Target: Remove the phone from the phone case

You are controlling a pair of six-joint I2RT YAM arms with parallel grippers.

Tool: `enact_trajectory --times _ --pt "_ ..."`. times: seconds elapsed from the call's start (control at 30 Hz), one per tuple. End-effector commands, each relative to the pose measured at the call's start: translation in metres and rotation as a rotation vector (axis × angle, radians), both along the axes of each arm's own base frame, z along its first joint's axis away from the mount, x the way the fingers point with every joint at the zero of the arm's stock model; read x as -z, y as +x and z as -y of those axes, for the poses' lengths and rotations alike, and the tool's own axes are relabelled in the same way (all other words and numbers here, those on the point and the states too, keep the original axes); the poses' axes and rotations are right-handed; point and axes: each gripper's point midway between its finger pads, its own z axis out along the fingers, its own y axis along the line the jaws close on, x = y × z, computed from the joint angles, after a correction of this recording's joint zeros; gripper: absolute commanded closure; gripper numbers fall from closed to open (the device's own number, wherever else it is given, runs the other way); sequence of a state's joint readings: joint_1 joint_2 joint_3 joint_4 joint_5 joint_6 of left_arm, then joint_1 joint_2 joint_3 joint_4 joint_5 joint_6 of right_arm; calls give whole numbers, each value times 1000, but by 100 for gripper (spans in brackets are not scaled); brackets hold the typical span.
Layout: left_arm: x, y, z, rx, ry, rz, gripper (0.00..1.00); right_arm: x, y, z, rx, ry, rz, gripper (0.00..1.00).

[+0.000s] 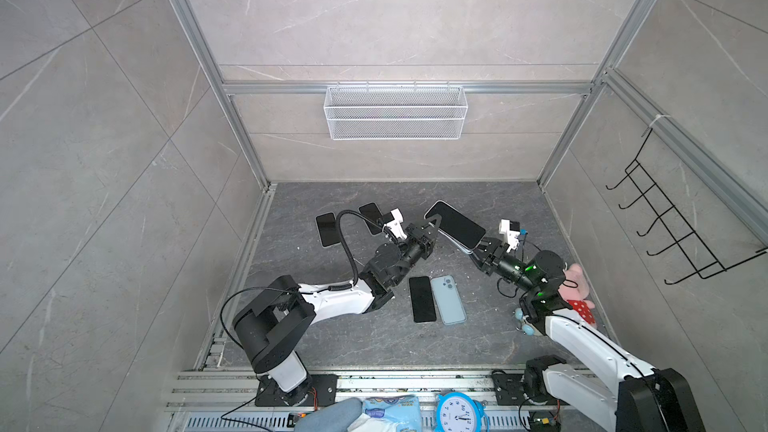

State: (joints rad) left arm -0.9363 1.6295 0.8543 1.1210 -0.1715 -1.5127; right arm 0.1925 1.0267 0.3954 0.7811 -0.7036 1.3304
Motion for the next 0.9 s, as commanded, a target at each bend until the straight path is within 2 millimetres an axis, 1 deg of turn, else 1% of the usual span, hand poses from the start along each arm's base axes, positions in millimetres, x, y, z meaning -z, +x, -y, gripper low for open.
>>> enact_trajectory --times 0.0,0.03,0.1,0.17,0.27,0.33,0.43,0.5,0.53,0.57,0.6,0.7,0.77,0.87 --pt "-64 -19 -3 57 -176 132 100 -2 1 1 15 -11 0 57" --pt "-60 -18 -5 53 -177 122 100 -4 1 3 24 -5 4 60" --pt "-51 -15 -8 44 -171 102 100 -5 -3 5 33 8 5 68" --pt "-40 -12 -12 28 -156 78 100 -8 -7 6 34 24 7 80" --pt "-20 -8 -15 4 -121 41 100 -13 -15 8 30 60 21 94" --pt "-6 -5 -15 -9 -95 20 100 -14 -20 9 32 65 19 100" --pt "21 -1 -12 -21 -42 -28 99 -10 -26 10 36 61 6 100" --pt "37 2 -11 -28 -18 -47 71 -9 -30 11 36 58 -1 100" --pt "46 2 -9 -27 2 -60 59 -7 -32 11 37 51 -10 100" --pt "54 4 -9 -25 24 -69 49 -2 -33 12 40 31 -34 100" --pt "61 5 -10 -24 47 -73 42 5 -33 13 52 3 -68 100" --pt "77 7 -16 -21 138 -80 32 30 -34 23 114 -99 -153 100" --pt "78 5 -23 -27 215 -55 29 42 -35 28 143 -141 -194 100" --pt "71 -3 -38 -57 409 2 26 55 -32 30 159 -167 -230 100"
